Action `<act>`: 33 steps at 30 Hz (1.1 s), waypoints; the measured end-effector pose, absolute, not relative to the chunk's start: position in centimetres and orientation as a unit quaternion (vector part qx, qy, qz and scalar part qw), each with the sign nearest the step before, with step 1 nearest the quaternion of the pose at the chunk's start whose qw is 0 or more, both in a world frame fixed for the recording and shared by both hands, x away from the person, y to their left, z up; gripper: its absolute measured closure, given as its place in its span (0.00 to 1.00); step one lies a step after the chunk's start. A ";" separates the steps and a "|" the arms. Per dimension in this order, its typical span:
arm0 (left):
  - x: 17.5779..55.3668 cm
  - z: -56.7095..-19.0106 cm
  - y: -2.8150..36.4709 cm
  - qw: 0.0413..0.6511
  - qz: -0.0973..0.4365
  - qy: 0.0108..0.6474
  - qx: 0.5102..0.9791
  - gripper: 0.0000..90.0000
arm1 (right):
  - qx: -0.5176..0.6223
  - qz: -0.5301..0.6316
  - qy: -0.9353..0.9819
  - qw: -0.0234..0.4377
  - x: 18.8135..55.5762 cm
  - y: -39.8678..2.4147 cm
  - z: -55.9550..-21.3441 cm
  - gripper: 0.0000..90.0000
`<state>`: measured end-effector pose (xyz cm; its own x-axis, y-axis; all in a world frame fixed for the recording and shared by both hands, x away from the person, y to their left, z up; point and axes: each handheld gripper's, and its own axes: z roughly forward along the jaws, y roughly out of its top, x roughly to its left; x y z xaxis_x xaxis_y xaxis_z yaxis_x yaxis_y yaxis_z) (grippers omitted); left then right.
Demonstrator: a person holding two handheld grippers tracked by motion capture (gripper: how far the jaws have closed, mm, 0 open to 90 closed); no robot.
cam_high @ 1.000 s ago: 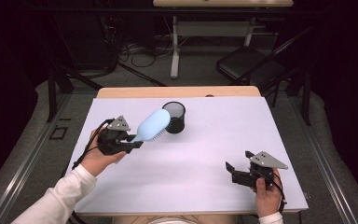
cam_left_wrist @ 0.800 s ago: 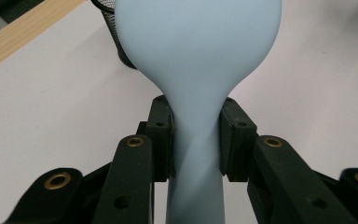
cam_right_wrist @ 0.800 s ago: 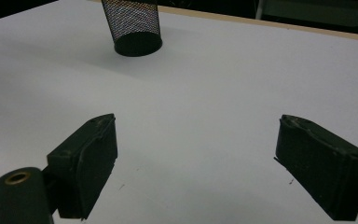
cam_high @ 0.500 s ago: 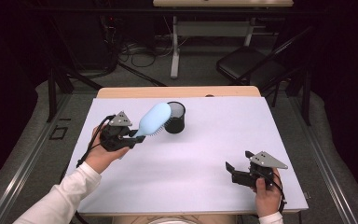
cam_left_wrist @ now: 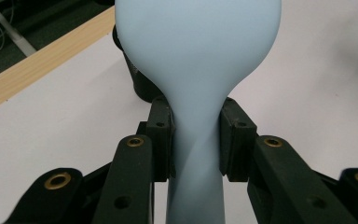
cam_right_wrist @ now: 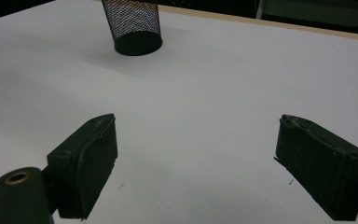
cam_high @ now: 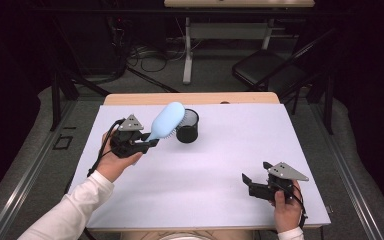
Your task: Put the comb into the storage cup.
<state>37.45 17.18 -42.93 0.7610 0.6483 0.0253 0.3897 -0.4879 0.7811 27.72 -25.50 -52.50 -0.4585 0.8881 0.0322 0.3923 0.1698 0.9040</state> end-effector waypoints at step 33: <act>39.8 -42.5 16.1 0.460 0.201 0.323 0.802 0.78 | 0.446 0.466 0.717 0.267 27.7 -25.5 -52.5 0.14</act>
<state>39.77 16.08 -42.47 0.7098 0.7039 0.0253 0.3340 -0.3680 0.8678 27.74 -25.47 -52.52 -0.4608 0.8869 0.0328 0.3901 0.1692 0.9051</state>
